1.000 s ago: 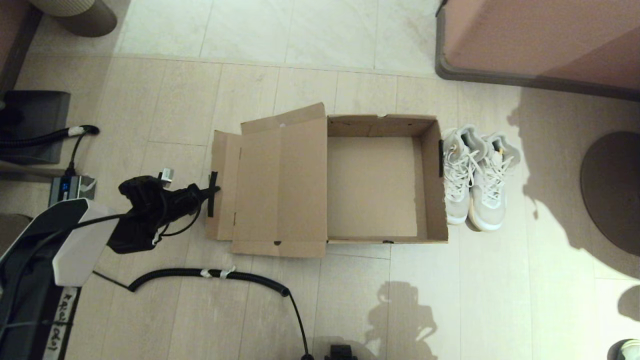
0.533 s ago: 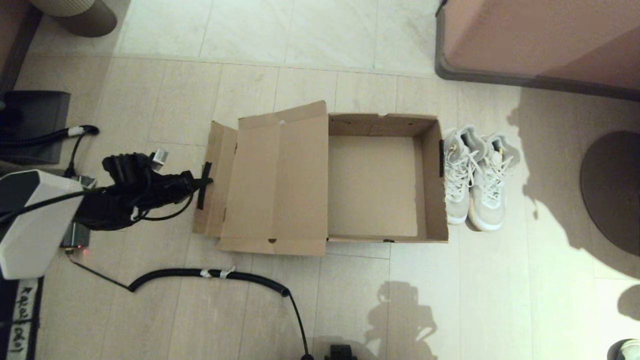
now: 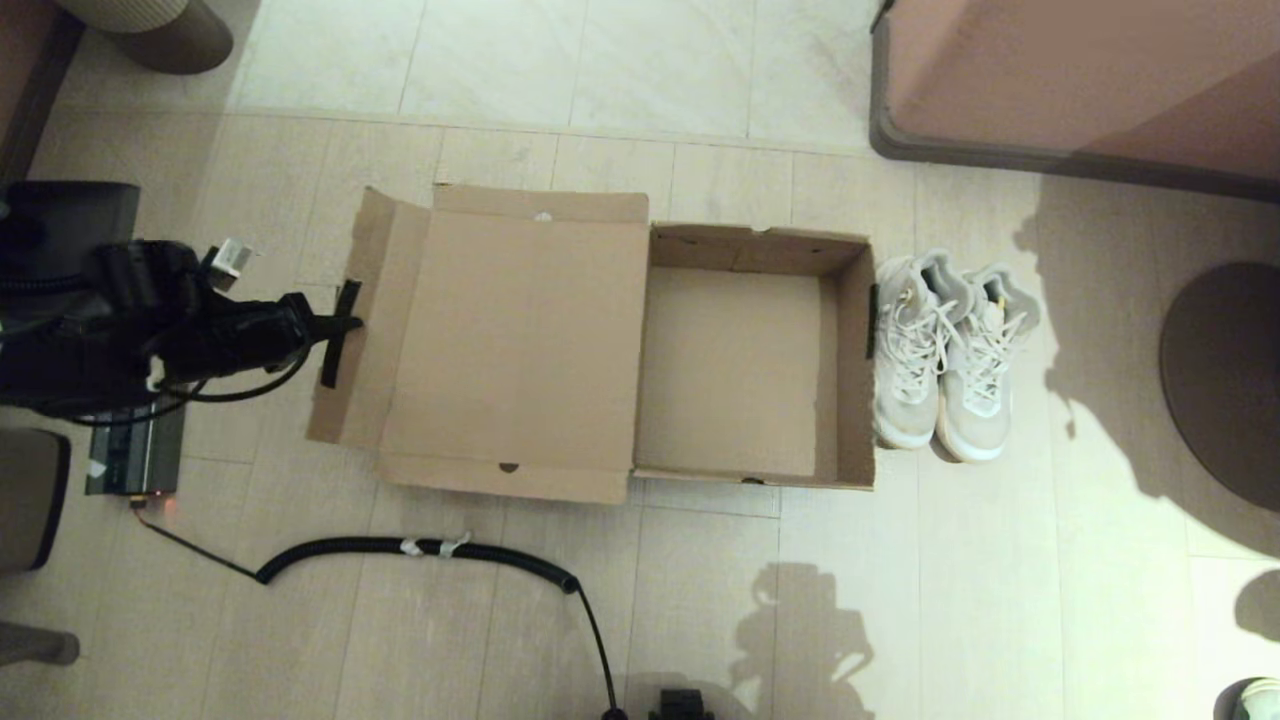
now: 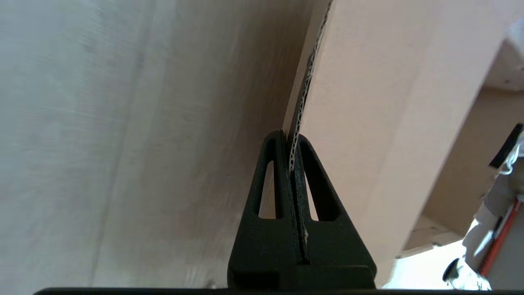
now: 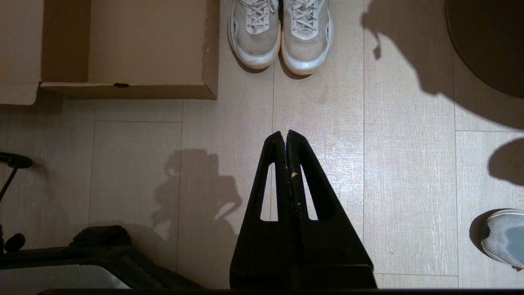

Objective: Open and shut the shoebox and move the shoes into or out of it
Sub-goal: Close the shoe box

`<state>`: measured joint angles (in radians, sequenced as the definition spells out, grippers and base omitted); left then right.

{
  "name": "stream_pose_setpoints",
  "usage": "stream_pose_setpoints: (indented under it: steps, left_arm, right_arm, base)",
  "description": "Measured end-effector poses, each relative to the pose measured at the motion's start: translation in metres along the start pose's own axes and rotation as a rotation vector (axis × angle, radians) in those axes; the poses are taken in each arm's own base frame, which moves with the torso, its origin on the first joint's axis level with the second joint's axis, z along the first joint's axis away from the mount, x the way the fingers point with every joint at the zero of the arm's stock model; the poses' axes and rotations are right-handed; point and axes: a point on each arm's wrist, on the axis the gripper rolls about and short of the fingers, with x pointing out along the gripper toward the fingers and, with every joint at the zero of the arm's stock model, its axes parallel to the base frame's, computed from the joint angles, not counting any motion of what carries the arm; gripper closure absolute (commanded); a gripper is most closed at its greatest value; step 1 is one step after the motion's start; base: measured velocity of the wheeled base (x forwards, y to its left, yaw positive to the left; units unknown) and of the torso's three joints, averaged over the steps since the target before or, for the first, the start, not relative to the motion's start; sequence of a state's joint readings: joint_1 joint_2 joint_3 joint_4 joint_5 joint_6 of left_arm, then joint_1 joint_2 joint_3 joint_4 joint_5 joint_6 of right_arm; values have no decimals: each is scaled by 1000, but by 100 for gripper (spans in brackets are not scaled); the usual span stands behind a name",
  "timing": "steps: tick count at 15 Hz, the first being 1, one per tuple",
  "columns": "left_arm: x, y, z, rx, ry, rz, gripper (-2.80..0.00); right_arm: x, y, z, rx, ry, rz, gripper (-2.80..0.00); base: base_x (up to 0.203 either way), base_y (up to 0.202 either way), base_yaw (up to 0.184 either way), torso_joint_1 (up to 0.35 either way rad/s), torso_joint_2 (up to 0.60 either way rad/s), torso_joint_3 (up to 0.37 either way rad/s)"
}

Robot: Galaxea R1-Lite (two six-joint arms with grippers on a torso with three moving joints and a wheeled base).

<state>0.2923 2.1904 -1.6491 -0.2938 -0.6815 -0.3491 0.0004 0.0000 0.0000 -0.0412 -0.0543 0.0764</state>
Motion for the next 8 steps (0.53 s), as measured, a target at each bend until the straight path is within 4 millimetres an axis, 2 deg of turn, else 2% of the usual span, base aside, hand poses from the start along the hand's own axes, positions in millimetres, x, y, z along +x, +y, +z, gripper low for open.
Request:
stream_pose_setpoints:
  steps: [3, 5, 7, 8]
  left_arm:
    - [-24, -6, 16, -5, -9, 11, 0]
    - [-35, -14, 25, 0, -19, 12, 0]
    - [-42, -19, 31, 10, -31, 8, 0]
    - [-44, -22, 33, 13, -32, 8, 0]
  right_arm:
    - [0, 0, 1, -11, 2, 0, 0]
    - [-1, 2, 20, -2, -7, 16, 0]
    - [7, 5, 53, 43, 15, 30, 0]
    - [16, 7, 71, 81, 44, 32, 0]
  base:
    - [0, 0, 0, 0, 0, 0]
    - [0, 0, 0, 0, 0, 0]
    - [0, 0, 0, 0, 0, 0]
    - [0, 0, 0, 0, 0, 0]
